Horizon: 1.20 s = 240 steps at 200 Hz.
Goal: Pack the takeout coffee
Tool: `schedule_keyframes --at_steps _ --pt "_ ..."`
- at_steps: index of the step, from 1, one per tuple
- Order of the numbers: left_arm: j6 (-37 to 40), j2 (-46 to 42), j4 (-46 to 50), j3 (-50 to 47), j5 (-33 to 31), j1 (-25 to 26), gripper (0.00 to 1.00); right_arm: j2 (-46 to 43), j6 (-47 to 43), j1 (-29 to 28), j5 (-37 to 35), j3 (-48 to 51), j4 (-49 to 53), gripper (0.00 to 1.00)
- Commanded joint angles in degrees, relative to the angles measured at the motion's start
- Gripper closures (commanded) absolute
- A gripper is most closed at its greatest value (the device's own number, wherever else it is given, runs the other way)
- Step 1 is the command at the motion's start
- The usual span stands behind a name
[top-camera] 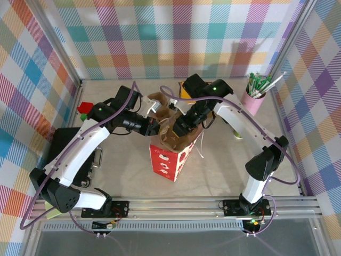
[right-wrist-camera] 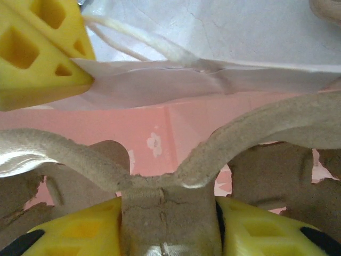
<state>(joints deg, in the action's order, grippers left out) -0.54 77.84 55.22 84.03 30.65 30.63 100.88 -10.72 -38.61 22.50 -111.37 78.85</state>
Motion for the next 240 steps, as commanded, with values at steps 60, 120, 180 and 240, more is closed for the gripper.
schedule_keyframes --at_steps 60,120,180,240 --pt "0.54 -0.68 -1.87 -1.95 2.11 0.22 1.00 -1.83 3.72 -0.67 -4.04 6.37 -4.14 0.56" --pt "0.49 -0.65 -2.49 -2.43 1.88 0.22 1.00 -1.42 4.30 -1.70 -5.79 8.28 -4.87 0.56" --pt "-1.99 -1.97 -3.95 -3.45 -4.76 0.22 1.00 -3.55 2.36 -3.70 -10.55 11.79 -7.11 0.56" --pt "-6.18 -3.77 -6.20 -5.95 -10.09 0.17 1.00 -5.95 1.54 -6.29 -15.40 18.55 -12.44 0.56"
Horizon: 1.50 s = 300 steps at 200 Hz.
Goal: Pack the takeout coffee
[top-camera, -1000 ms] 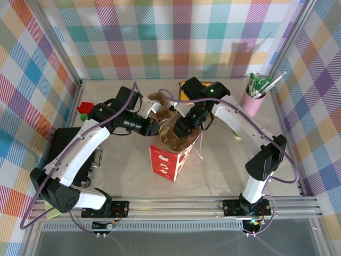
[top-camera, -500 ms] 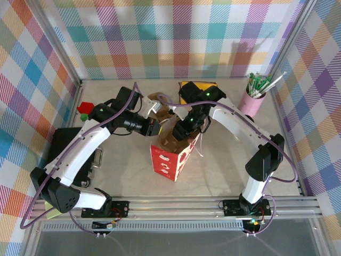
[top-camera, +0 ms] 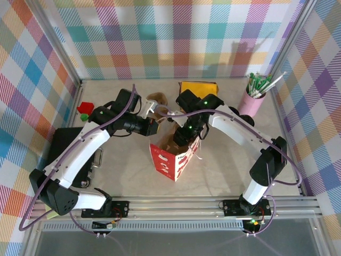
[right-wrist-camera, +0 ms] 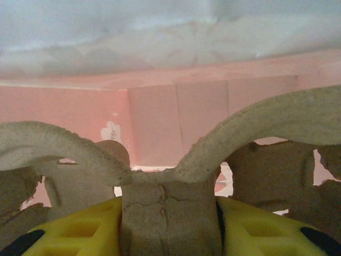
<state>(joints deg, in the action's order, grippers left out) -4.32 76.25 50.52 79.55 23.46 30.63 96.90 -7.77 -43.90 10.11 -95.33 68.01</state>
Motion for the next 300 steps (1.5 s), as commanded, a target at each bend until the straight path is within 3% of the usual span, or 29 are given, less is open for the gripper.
schedule_keyframes --at_steps 1,103,300 --pt "-2.47 -2.21 -1.58 -1.53 -2.90 0.20 1.00 -1.98 -1.38 -1.01 -3.04 2.51 -1.67 0.56" --pt "-5.09 -3.92 -3.70 -3.16 -1.65 0.22 1.00 -3.11 -3.78 -2.42 -6.17 7.86 -8.84 0.54" --pt "-4.38 -3.12 -3.83 -2.79 -1.14 0.22 1.00 4.04 -7.26 -3.82 -7.01 7.00 -5.32 0.46"
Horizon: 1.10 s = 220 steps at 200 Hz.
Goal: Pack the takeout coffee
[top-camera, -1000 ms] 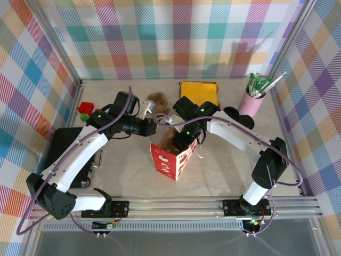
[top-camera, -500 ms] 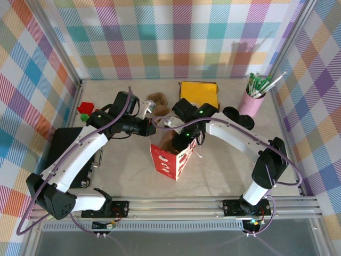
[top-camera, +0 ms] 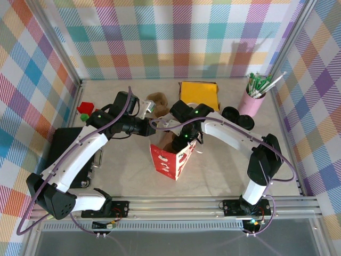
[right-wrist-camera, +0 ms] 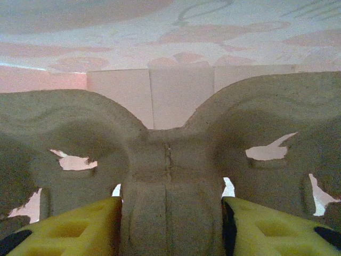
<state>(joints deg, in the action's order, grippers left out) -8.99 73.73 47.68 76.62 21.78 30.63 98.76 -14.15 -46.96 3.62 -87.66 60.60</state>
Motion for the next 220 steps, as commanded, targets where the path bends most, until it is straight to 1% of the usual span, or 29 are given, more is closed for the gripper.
schedule_keyframes --at_steps 1,53,96,128,164,202,205,220 --pt "0.29 -0.61 -1.00 0.12 0.54 0.22 1.00 2.25 -0.88 -0.76 -0.53 -0.72 2.17 0.46" --pt "0.03 -0.57 -1.23 -0.11 0.54 0.22 1.00 3.35 -1.05 -1.03 -1.94 -1.41 3.08 0.45" --pt "0.03 -0.70 -0.84 0.07 -0.03 0.22 1.00 2.81 -0.41 -1.12 -1.53 -2.75 4.01 0.32" --pt "-0.06 -0.70 -0.22 0.20 -0.59 0.22 1.00 0.53 1.03 -1.12 -0.85 -6.25 5.37 0.28" --pt "-0.32 -1.04 -0.04 -0.04 -1.17 0.22 1.00 -2.87 4.09 -1.12 0.18 -10.81 6.06 0.24" --pt "-0.55 -1.22 0.38 0.28 -2.24 0.22 1.00 -5.79 8.08 -1.13 1.32 -15.43 6.36 0.23" --pt "-0.62 -1.22 0.46 0.33 -2.33 0.22 1.00 -6.04 10.04 -1.12 1.24 -15.77 6.31 0.23" --pt "-1.17 -1.22 0.57 0.46 -2.70 0.24 1.00 -6.87 13.15 -1.12 0.74 -18.04 6.97 0.23"
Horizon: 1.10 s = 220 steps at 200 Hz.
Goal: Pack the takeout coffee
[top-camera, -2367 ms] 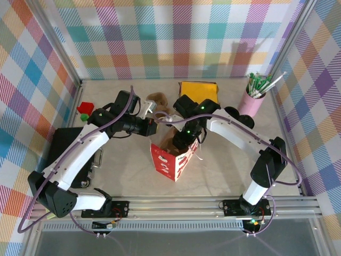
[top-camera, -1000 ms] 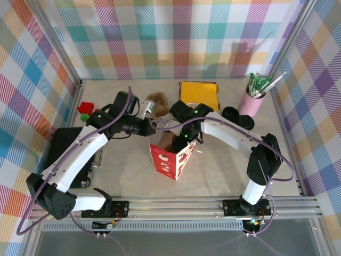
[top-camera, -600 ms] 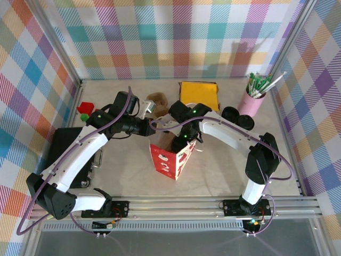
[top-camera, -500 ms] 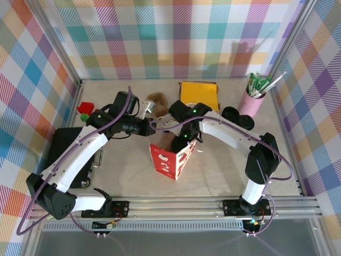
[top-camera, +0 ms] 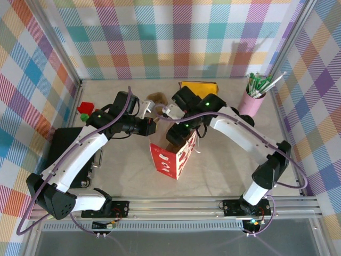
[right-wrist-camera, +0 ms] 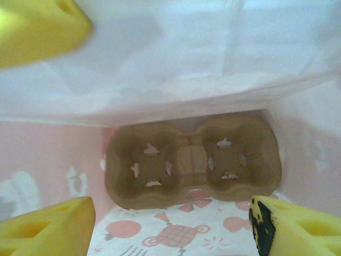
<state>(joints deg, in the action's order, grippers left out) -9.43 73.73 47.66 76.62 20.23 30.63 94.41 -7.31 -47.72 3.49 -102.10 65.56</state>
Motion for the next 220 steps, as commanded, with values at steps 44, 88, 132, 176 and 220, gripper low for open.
schedule_keyframes --at_steps 44,88,132,176,220 --pt "-2.25 -1.99 1.03 0.79 -1.51 0.37 0.99 -6.64 19.15 -0.27 -3.96 -6.41 0.89 0.16" --pt "-2.87 -2.89 2.65 3.05 -2.48 0.87 0.65 -12.03 30.47 0.59 -8.76 -2.02 -0.17 0.15" --pt "-3.98 -2.90 8.59 10.88 -11.66 4.52 0.53 -16.87 38.33 4.56 -7.17 6.28 -4.22 0.18" --pt "-9.04 -0.90 10.66 18.29 -20.75 12.33 0.53 -20.32 44.80 11.35 1.75 14.44 -10.75 0.24" --pt "-12.77 6.92 10.43 21.59 -23.93 18.87 0.58 -22.54 48.39 15.00 6.84 20.67 -17.64 0.28"
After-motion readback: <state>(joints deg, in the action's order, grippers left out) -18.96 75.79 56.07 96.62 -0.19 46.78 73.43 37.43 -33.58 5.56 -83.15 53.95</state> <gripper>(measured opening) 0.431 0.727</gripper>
